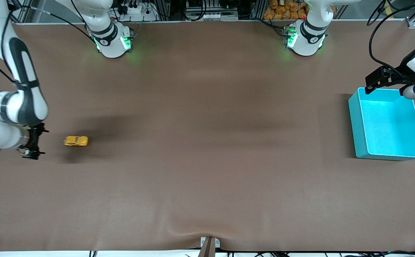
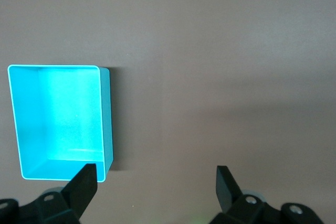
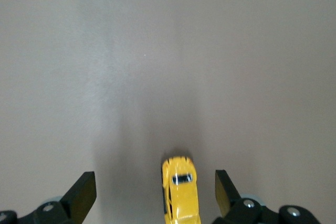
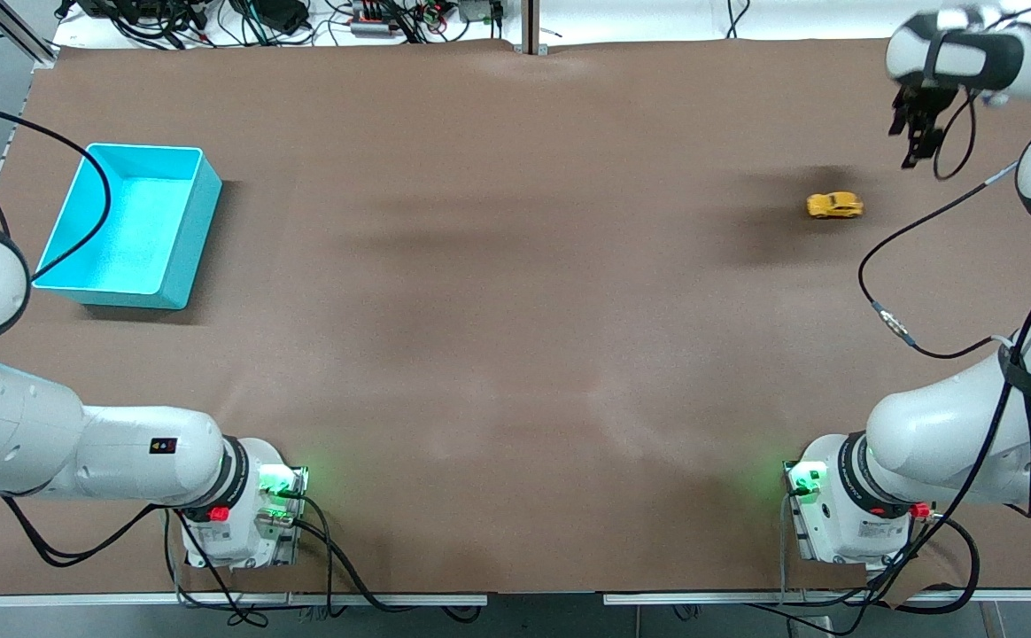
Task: Wind and store yellow beetle car
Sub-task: 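Retract the right gripper while the left gripper reaches toward the car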
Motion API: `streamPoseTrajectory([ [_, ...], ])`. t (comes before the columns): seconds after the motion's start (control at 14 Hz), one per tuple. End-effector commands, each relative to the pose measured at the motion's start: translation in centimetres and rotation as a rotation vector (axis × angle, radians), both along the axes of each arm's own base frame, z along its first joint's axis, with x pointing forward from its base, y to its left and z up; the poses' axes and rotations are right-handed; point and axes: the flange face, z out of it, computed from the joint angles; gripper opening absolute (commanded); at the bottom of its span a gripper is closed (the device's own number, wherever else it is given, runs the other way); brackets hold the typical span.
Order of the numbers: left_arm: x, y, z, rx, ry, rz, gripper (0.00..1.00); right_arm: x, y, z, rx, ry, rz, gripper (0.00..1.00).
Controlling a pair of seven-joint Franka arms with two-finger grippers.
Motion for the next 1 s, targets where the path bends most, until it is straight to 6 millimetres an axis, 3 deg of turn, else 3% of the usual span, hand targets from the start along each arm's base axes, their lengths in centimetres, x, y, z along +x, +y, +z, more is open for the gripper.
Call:
streamPoseTrajectory([
  [0.0, 0.2, 0.0, 0.5, 0.0, -0.013, -0.019, 1.0, 1.8, 2.2, 4.2, 0.036, 0.01, -0.014, 1.0],
  [0.29, 0.2, 0.0, 0.5, 0.0, -0.013, -0.019, 1.0, 2.9, 4.5, 7.7, 0.04, 0.018, 0.02, 1.0],
  [0.57, 0.2, 0.0, 0.5, 0.0, -0.013, -0.019, 1.0, 3.2, 5.1, 9.0, 0.046, 0.023, 0.066, 1.0],
  [0.71, 0.2, 0.1, 0.4, 0.0, -0.011, -0.017, 1.0, 3.1, 7.5, 9.4, 0.059, 0.067, 0.181, 1.0],
  [0.93, 0.2, 0.1, 0.4, -0.001, -0.011, -0.017, 1.0, 3.3, 9.1, 11.2, 0.074, 0.073, 0.258, 1.0],
])
